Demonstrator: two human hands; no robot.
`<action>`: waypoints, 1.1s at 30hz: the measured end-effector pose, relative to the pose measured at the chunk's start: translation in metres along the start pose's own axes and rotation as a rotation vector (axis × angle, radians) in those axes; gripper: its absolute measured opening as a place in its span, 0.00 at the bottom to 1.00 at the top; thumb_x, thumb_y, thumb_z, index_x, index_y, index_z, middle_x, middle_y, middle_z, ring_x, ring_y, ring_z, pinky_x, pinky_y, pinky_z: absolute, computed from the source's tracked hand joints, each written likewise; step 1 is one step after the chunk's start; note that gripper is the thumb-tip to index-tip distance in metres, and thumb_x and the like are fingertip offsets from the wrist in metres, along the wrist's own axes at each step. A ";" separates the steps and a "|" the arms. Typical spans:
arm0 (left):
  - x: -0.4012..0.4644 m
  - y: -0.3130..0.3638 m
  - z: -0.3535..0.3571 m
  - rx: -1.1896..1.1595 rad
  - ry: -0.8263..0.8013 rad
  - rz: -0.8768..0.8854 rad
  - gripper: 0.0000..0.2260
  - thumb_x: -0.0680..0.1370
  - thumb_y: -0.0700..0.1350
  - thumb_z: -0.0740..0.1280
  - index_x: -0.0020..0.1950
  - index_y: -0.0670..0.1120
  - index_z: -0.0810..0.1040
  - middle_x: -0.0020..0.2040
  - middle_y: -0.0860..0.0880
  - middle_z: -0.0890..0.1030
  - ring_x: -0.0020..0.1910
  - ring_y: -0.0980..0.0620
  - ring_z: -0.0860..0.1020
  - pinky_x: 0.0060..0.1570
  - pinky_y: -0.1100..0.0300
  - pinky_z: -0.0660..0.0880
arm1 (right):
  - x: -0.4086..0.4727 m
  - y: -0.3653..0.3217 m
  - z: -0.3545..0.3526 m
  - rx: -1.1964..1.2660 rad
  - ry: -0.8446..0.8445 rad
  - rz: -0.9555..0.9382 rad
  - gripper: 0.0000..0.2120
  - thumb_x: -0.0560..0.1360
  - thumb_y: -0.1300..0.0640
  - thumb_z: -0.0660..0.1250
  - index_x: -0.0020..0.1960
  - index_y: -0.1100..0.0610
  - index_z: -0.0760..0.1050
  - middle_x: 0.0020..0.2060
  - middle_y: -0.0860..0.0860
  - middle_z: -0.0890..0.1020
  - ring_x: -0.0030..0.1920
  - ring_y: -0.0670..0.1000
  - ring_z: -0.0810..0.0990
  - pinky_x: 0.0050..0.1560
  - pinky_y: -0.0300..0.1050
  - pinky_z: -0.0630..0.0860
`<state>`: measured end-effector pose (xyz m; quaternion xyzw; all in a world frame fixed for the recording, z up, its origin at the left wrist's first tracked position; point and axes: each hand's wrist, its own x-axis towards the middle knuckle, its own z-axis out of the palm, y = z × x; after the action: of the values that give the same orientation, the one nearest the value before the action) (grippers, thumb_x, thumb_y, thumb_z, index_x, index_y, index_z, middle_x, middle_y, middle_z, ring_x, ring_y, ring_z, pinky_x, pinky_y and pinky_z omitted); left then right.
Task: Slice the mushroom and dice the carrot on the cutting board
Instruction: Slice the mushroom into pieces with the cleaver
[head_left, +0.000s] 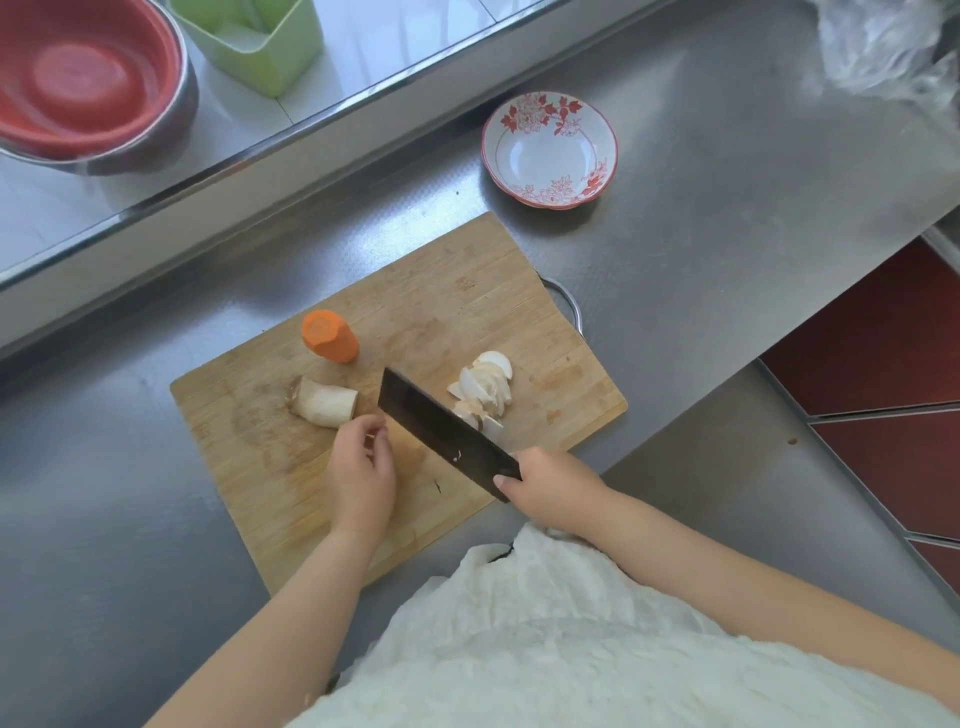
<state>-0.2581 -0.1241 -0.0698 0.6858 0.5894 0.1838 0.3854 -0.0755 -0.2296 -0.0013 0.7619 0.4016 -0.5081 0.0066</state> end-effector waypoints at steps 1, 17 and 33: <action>0.000 -0.001 -0.002 -0.013 0.029 -0.003 0.06 0.80 0.40 0.62 0.54 0.48 0.76 0.48 0.54 0.76 0.47 0.55 0.74 0.45 0.64 0.70 | 0.000 0.002 0.001 -0.048 -0.020 -0.012 0.13 0.80 0.48 0.58 0.50 0.57 0.74 0.33 0.49 0.74 0.35 0.51 0.74 0.32 0.42 0.68; 0.001 0.013 0.018 -0.069 0.165 -0.062 0.06 0.80 0.40 0.61 0.55 0.44 0.75 0.50 0.51 0.74 0.46 0.53 0.72 0.48 0.55 0.72 | 0.018 0.037 -0.066 -0.467 0.052 -0.149 0.11 0.81 0.48 0.56 0.43 0.51 0.68 0.31 0.47 0.70 0.38 0.53 0.72 0.35 0.44 0.66; 0.045 0.082 -0.039 -0.395 0.189 -0.153 0.05 0.81 0.46 0.62 0.51 0.49 0.77 0.46 0.52 0.80 0.44 0.55 0.78 0.46 0.61 0.75 | 0.011 0.059 -0.063 -0.516 0.789 -0.588 0.15 0.63 0.52 0.69 0.48 0.52 0.82 0.28 0.46 0.80 0.23 0.52 0.77 0.19 0.38 0.67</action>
<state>-0.2199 -0.0695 0.0073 0.5302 0.6256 0.3292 0.4682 0.0109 -0.2366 -0.0029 0.7240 0.6807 -0.0499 -0.0999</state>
